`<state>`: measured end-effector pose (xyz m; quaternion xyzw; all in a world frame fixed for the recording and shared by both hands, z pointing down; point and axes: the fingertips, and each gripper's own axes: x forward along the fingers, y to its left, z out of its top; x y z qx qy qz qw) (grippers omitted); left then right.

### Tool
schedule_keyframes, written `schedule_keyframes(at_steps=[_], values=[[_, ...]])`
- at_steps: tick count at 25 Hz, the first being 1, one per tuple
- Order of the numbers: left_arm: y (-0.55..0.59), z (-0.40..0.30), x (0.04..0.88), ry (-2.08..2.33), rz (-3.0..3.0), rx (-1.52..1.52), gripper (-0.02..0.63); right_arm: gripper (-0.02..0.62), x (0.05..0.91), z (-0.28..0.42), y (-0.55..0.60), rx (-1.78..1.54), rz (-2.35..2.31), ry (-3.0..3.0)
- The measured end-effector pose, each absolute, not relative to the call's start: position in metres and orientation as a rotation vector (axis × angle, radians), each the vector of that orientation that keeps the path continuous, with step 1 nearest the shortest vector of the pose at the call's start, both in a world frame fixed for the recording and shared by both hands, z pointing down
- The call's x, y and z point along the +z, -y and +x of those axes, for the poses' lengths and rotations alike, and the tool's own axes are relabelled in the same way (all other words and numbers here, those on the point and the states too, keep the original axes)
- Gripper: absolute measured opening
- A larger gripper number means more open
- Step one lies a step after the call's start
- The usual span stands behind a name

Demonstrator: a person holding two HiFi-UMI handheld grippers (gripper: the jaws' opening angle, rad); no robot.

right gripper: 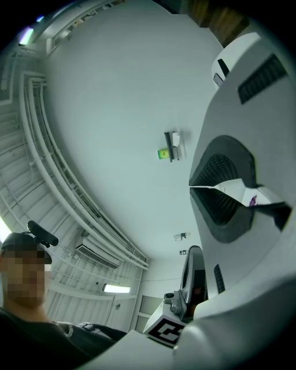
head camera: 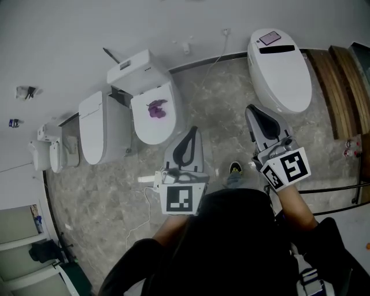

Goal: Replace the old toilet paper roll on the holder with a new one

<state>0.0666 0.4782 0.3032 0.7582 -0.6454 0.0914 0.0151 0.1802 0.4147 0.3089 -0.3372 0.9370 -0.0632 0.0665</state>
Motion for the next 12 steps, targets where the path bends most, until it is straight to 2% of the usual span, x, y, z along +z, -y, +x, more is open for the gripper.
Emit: schedule_keyframes(at_steps=[12], values=[[-0.453,0.076,0.313,1.972,2.374,0.332,0.014,0.021,0.321,0.196,-0.389,-0.238,-1.072,-2.790]])
